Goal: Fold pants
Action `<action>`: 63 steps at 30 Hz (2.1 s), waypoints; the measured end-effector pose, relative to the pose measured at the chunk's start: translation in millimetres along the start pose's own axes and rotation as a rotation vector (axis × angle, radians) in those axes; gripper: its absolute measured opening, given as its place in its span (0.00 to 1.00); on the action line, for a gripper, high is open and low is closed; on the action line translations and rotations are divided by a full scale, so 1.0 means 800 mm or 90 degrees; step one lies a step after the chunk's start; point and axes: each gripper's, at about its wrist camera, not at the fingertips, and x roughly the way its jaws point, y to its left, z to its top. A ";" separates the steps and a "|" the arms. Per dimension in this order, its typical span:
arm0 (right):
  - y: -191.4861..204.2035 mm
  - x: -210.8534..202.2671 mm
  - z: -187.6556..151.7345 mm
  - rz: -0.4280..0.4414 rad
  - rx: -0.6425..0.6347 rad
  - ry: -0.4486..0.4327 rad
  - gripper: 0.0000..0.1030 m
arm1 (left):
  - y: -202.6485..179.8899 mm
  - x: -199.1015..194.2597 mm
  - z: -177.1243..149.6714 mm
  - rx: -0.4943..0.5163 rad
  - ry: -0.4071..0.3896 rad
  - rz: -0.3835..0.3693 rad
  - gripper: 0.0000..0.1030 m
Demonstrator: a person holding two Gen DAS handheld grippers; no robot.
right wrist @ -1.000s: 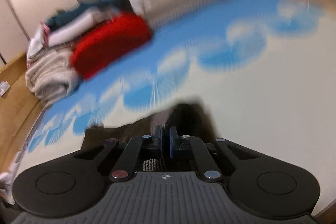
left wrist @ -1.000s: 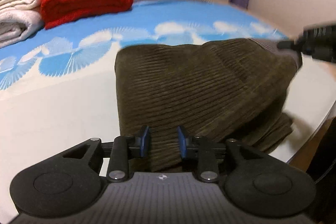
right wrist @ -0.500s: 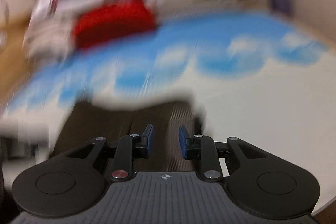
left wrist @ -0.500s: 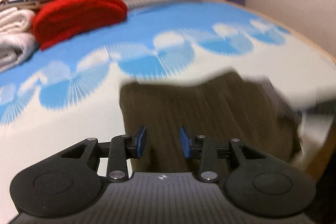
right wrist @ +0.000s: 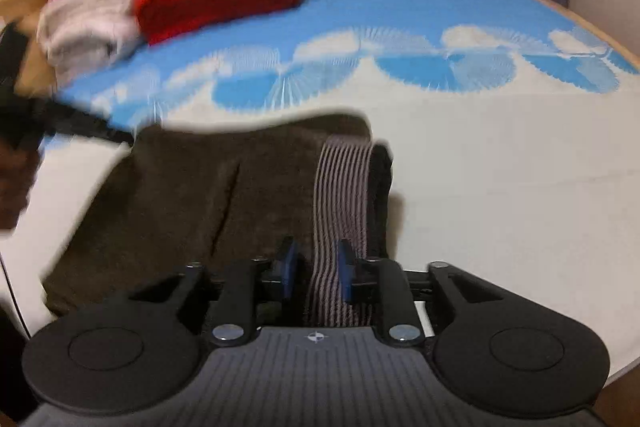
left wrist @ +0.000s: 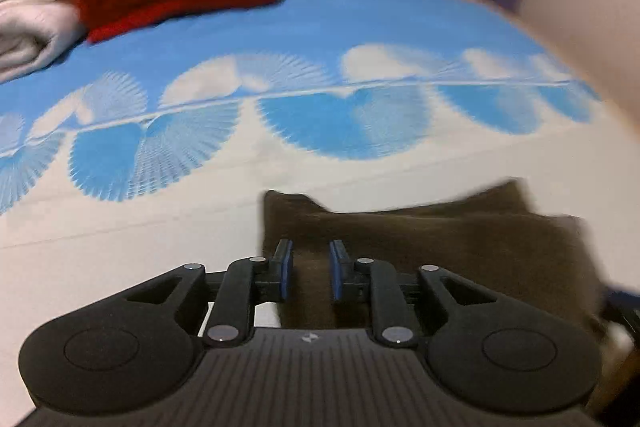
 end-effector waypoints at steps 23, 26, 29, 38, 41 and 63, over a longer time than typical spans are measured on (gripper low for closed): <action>-0.066 0.107 0.025 0.071 0.227 0.166 0.89 | 0.062 0.068 -0.076 -0.218 0.169 -0.139 0.79; -0.069 0.116 0.026 0.097 0.241 0.169 0.88 | 0.060 0.087 -0.077 -0.243 0.185 -0.168 0.79; -0.064 0.115 0.026 0.095 0.229 0.155 0.80 | 0.050 0.091 -0.075 -0.230 0.182 -0.162 0.78; -0.043 0.097 0.031 0.066 0.169 0.089 0.60 | 0.042 0.080 -0.070 -0.186 0.152 -0.146 0.59; -0.041 0.094 0.032 0.062 0.162 0.076 0.58 | 0.039 0.073 -0.069 -0.178 0.139 -0.146 0.53; 0.022 0.079 0.119 0.085 0.070 -0.046 0.45 | 0.068 0.014 0.025 -0.145 0.034 -0.122 0.37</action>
